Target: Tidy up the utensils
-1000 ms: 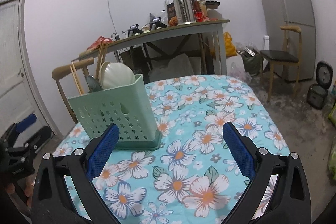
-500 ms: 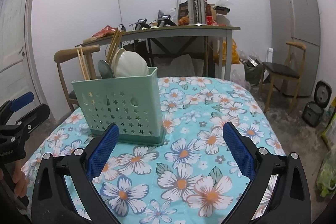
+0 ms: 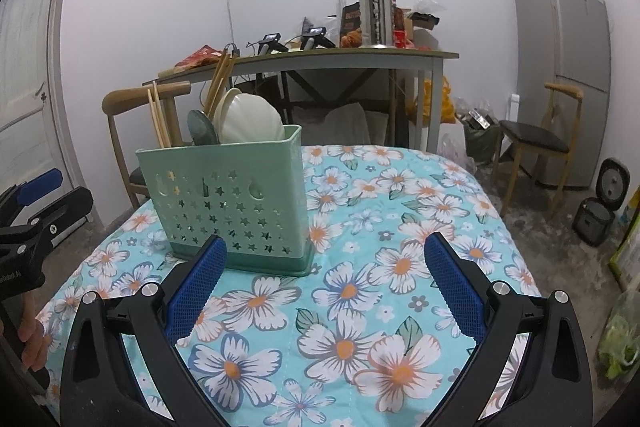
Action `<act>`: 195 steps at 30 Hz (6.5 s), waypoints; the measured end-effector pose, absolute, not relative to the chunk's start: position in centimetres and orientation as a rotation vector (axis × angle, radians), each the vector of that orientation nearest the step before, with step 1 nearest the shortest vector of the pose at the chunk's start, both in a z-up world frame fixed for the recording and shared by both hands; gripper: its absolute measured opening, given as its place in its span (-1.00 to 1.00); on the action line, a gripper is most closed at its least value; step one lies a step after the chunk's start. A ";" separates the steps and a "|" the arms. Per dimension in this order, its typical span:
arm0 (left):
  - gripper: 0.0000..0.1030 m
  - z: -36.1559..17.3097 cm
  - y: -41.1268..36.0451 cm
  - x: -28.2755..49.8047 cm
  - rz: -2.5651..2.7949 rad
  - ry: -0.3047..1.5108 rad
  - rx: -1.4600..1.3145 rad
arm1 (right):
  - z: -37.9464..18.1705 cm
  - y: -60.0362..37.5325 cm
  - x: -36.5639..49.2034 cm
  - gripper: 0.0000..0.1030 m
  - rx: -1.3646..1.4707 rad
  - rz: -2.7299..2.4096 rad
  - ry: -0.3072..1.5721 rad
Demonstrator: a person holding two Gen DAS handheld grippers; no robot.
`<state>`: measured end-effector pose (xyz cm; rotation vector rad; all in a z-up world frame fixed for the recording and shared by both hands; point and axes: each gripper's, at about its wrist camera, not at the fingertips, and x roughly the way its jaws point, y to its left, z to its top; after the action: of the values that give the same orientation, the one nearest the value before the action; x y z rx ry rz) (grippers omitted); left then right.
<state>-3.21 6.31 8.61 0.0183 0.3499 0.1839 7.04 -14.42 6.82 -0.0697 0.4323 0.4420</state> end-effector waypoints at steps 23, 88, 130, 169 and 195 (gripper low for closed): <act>0.89 8.4 7.3 -3.0 0.214 0.373 -0.017 | 6.6 -13.9 6.9 0.85 -0.075 0.458 0.446; 0.89 7.7 7.1 -2.1 0.194 0.431 -0.016 | 6.9 -14.5 7.0 0.85 -0.030 0.462 0.439; 0.89 7.5 7.5 -2.2 0.203 0.434 -0.009 | 7.6 -15.3 6.4 0.85 -0.001 0.475 0.419; 0.89 7.6 7.0 -2.2 0.207 0.427 0.000 | 7.2 -14.7 6.2 0.85 -0.020 0.493 0.431; 0.89 7.6 7.1 -2.5 0.208 0.422 0.005 | 7.0 -13.5 5.9 0.85 -0.055 0.523 0.447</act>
<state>-2.45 7.07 7.61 0.0046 0.4223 0.2079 5.89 -13.47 6.99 -0.0549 0.4468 0.5226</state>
